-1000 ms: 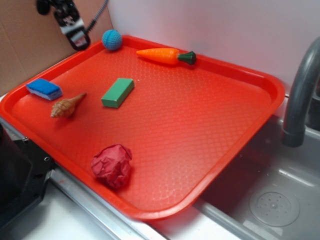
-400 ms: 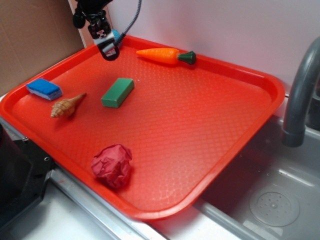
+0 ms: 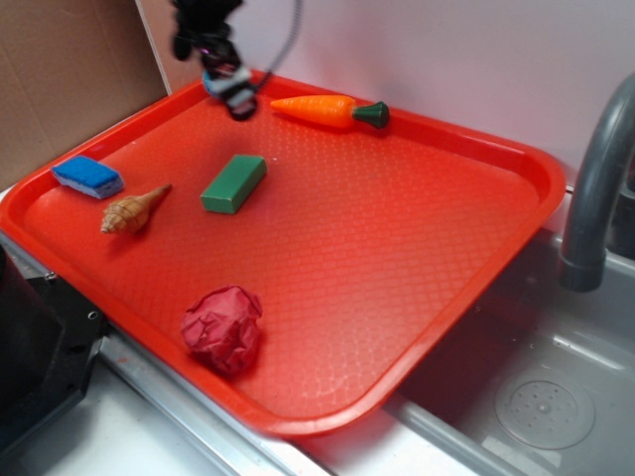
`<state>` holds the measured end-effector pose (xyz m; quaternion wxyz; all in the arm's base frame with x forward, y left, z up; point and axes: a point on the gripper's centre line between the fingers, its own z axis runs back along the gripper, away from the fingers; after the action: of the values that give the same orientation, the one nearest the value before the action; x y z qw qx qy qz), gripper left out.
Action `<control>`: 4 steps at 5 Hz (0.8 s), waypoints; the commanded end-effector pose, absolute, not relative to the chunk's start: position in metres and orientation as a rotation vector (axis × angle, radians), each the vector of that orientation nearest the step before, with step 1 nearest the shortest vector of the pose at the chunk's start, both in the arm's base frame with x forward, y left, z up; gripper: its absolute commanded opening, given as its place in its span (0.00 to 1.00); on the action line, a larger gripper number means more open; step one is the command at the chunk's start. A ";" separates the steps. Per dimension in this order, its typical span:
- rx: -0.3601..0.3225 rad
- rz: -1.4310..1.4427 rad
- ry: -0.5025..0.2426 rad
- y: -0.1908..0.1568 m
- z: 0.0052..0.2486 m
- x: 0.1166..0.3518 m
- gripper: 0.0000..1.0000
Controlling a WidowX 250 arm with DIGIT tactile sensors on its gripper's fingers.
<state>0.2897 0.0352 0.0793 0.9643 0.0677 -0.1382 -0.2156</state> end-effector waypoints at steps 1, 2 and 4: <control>0.198 -0.393 -0.424 0.029 0.074 0.338 1.00; 0.187 -0.373 -0.416 0.034 0.064 0.347 1.00; 0.154 -0.439 -0.406 0.031 0.056 0.360 1.00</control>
<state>0.3434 0.0321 0.0358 0.9605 0.0618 -0.1710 -0.2106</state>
